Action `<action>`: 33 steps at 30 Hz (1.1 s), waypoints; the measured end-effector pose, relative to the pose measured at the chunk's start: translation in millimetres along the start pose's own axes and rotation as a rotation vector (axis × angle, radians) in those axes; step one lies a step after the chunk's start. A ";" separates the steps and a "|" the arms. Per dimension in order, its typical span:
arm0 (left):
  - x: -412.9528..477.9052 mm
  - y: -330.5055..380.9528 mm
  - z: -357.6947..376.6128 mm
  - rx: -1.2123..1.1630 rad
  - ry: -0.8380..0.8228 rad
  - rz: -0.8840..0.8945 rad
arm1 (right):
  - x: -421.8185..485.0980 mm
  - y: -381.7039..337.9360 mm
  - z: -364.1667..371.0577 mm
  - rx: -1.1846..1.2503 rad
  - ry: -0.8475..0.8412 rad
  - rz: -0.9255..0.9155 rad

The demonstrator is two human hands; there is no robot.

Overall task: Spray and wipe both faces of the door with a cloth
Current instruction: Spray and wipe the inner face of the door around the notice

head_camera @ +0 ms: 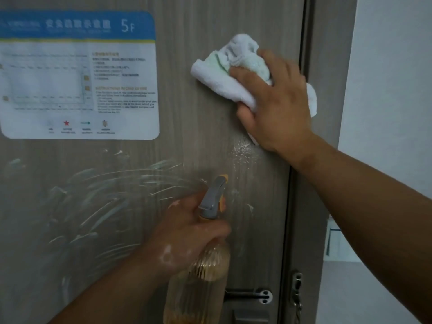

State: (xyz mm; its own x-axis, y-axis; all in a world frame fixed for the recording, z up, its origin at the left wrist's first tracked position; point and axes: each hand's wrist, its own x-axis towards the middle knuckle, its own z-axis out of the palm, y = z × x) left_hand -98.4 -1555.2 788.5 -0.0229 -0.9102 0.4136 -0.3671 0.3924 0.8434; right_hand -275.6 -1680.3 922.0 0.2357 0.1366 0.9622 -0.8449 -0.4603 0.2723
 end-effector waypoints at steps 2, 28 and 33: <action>-2.8 -5.3 -2.3 -0.016 -0.009 0.005 | -13.2 -5.2 0.7 -0.001 0.013 0.028; -30.5 -36.4 -35.2 0.034 -0.046 0.034 | -235.4 -95.3 5.4 0.040 -0.164 0.136; -24.8 -37.4 -33.7 0.057 -0.008 0.047 | -132.4 -58.3 5.0 0.013 -0.037 0.147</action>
State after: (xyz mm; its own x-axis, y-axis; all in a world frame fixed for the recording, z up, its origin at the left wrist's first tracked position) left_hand -52.8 -1542.8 758.3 -0.0483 -0.8922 0.4490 -0.4179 0.4264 0.8022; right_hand -255.2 -1676.0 778.7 0.1280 0.0343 0.9912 -0.8653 -0.4846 0.1286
